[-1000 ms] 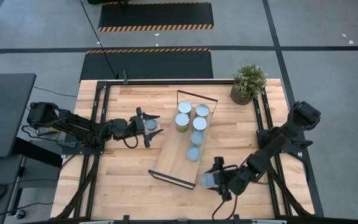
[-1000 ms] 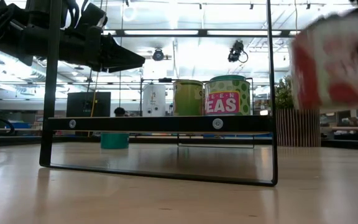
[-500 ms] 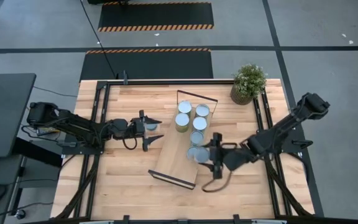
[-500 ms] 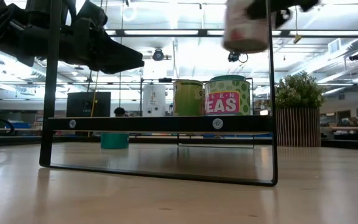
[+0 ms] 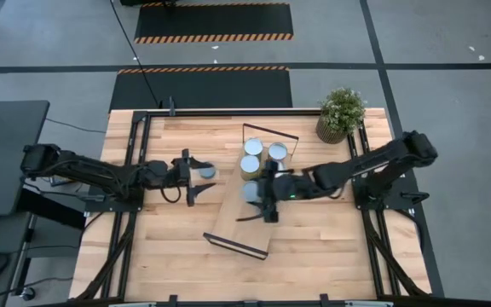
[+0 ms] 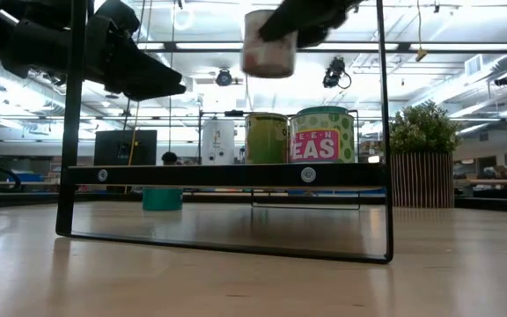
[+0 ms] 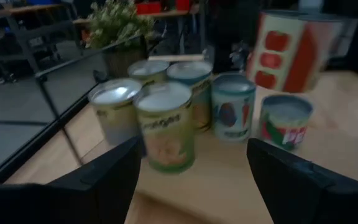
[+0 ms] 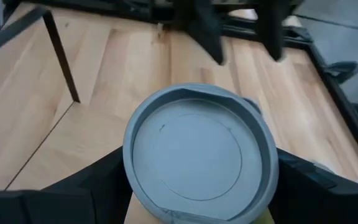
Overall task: Pick and place cans onto a shelf
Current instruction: Put the canned diced tomatoes on the shelf
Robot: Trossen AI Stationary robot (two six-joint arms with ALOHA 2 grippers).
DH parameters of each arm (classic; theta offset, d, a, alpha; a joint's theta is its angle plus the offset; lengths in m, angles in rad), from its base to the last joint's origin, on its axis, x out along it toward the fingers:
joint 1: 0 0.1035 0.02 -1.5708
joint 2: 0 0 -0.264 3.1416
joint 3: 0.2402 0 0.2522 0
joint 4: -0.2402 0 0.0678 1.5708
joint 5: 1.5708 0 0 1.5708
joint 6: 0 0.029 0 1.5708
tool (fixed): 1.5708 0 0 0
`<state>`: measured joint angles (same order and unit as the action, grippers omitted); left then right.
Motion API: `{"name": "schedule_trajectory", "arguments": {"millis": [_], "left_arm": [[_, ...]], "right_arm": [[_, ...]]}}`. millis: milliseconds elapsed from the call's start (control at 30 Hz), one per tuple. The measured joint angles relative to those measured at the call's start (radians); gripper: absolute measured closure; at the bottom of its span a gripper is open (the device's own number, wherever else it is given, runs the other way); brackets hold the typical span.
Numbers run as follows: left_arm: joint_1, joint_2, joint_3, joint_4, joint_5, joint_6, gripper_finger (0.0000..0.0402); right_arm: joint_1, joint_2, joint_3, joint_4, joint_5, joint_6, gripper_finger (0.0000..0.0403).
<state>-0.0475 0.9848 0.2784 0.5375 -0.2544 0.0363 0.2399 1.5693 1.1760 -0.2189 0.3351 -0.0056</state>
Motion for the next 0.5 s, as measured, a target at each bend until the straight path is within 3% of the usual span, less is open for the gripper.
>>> {"name": "schedule_trajectory", "arguments": {"millis": [200, 500], "left_arm": [[0.0, -0.086, 0.0, -0.109, -0.025, -0.007, 0.0104], [0.0, -0.109, -0.001, -0.154, -0.022, -0.021, 0.0104]], "right_arm": [[-0.026, 0.149, 0.102, 0.013, -0.045, -0.031, 0.0101], [-0.048, 0.269, 0.121, 0.048, -0.073, -0.02, 0.0101]]}}
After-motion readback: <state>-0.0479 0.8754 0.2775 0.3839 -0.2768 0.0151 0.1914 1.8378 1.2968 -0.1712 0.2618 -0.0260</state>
